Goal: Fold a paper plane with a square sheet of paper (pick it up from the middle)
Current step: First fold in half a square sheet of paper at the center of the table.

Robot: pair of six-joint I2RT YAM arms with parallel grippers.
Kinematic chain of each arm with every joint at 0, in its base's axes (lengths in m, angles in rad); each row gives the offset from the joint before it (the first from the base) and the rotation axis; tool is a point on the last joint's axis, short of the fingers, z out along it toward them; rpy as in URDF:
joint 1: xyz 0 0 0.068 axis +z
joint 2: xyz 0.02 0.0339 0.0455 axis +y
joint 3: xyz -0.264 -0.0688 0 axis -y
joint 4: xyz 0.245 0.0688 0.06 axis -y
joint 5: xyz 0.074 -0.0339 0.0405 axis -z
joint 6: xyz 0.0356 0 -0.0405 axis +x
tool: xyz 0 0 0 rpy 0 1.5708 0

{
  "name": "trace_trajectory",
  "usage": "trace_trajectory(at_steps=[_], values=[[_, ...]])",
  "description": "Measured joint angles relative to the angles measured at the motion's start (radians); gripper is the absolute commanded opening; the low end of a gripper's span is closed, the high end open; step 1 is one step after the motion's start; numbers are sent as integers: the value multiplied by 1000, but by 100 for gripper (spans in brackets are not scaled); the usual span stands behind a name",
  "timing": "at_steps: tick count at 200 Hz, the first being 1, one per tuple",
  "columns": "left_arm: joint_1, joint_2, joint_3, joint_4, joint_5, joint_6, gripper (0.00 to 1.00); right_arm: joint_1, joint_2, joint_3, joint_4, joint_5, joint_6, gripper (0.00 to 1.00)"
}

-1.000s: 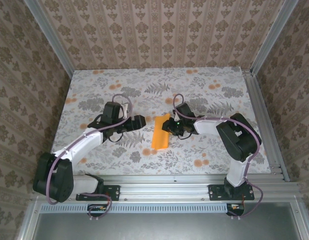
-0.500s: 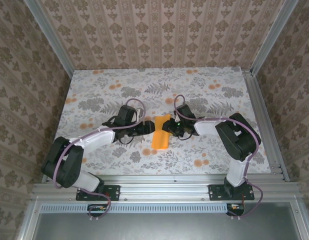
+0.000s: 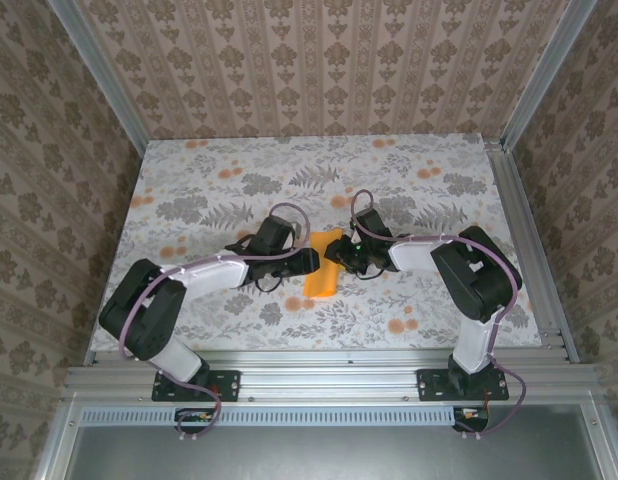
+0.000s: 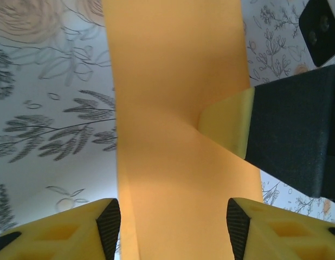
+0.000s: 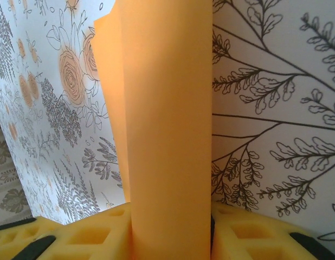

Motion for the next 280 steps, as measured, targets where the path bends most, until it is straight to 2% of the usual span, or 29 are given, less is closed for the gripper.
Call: trace_trajectory(at_steps=[42, 86, 145, 200, 241, 280], values=[[-56, 70, 27, 13, -14, -6, 40, 0, 0, 0, 2, 0, 0, 40], [-69, 130, 43, 14, -20, -1, 28, 0, -1, 0, 3, -1, -1, 40], [-70, 146, 43, 14, -37, 2, 26, 1, -3, 0, 1, 0, -5, 41], [-70, 148, 42, 15, -41, 13, 24, 1, -48, 5, -93, 42, -67, 53], [-68, 149, 38, 26, -40, 13, 24, 0, -98, 9, -193, 77, -119, 54], [-68, 149, 38, 29, -36, 13, 24, 1, -102, 9, -201, 79, -134, 50]])
